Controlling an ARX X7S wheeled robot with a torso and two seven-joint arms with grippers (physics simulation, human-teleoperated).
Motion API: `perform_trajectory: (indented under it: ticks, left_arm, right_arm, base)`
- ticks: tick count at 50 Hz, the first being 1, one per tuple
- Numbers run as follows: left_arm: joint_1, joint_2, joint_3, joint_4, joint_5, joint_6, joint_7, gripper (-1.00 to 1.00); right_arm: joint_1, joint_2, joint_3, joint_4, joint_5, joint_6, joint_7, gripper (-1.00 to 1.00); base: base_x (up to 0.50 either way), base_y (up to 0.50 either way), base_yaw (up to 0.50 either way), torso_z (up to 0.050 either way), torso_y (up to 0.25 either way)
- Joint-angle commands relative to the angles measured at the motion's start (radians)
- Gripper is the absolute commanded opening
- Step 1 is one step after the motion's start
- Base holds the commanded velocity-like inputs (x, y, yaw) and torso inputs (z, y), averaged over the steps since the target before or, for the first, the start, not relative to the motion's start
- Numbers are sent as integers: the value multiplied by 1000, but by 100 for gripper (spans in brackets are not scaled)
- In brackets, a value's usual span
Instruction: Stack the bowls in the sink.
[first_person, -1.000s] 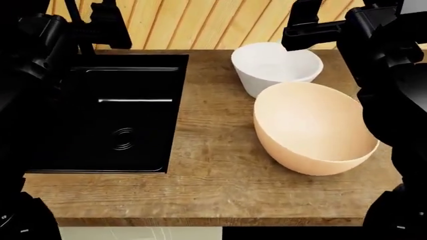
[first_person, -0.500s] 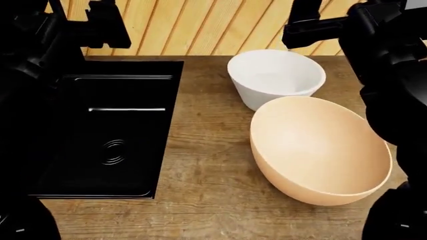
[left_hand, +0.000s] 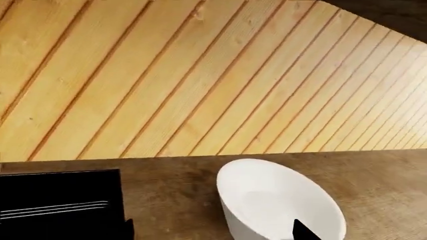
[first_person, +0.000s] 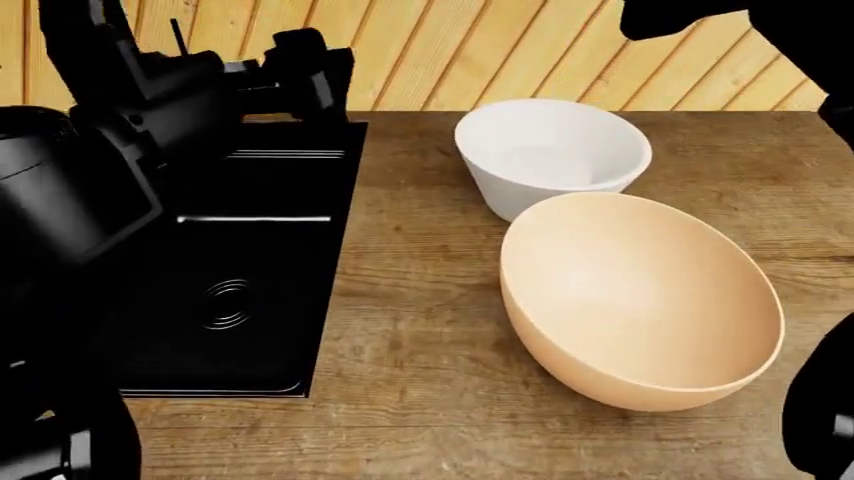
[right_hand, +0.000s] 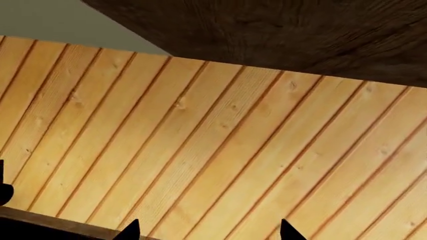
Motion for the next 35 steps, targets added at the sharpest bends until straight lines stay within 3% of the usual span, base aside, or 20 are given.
perform_trajectory:
  ticks: [1,15,23,35]
  left_arm:
    - [-19,2,122,-202,-575,94,-362,100]
    - [55,-15,356,-200,-1017,359,-567,100]
    - [123,61,368,-143,-1100,598,-610,100]
    - [171,146,414,-174,-1103,664,-547,100]
  right_arm:
    - [132,49,-28,129,83,57,22,100]
    - [169,63,-76,248,93,21,22,100]
    - [164,56,-75,264,110,11,34,100]
    - [164,52,-89,283,130,-5,42,100]
  base:
    - [0,0,0,0,0]
    - [0,0,0,0,0]
    - [0,0,0,0,0]
    - [0,0,0,0,0]
